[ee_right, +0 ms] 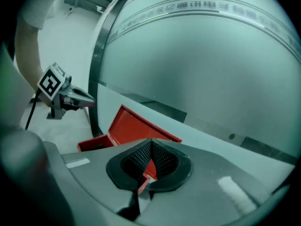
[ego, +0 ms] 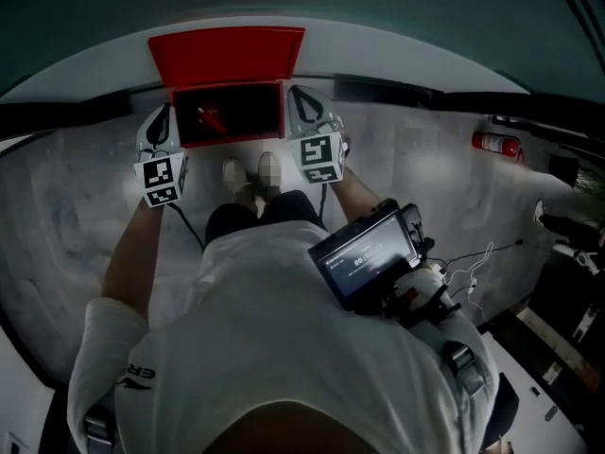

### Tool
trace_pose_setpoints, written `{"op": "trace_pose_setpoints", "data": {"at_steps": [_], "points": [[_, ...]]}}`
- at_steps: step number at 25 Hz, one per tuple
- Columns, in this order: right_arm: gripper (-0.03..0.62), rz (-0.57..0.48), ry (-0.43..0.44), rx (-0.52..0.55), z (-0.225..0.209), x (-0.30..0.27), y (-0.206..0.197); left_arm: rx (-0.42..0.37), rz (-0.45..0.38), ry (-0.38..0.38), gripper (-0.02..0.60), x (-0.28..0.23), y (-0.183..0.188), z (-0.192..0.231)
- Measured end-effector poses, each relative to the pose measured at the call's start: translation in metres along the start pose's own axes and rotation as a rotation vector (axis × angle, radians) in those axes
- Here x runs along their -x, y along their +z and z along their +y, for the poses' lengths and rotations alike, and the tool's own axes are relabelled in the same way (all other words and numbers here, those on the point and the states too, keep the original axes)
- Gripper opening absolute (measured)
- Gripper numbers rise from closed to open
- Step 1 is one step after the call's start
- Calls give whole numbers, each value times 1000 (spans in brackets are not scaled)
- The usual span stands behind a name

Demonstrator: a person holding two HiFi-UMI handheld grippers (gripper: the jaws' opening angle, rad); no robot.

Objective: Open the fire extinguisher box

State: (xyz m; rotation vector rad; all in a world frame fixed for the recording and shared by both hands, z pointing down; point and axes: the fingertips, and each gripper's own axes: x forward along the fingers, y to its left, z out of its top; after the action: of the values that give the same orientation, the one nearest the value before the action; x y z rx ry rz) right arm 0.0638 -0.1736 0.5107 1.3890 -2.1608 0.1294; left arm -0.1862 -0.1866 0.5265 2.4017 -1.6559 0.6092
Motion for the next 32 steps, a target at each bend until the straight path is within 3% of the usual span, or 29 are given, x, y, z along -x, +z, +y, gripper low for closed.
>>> {"op": "trace_pose_setpoints", "data": {"at_steps": [4, 7, 14, 19, 32], "points": [[12, -22, 55, -199, 13, 18, -8, 114, -48, -21, 3, 22, -3, -25], [12, -34, 114, -246, 27, 62, 11, 164, -82, -18, 3, 70, 27, -42], [12, -208, 213, -238, 44, 176, 23, 202, -162, 23, 3, 177, 45, -129], [12, -245, 252, -256, 43, 247, 10, 219, -190, 24, 3, 235, 54, -184], [11, -282, 323, -207, 77, 349, 2, 179, -261, -31, 3, 327, 72, -244]]}}
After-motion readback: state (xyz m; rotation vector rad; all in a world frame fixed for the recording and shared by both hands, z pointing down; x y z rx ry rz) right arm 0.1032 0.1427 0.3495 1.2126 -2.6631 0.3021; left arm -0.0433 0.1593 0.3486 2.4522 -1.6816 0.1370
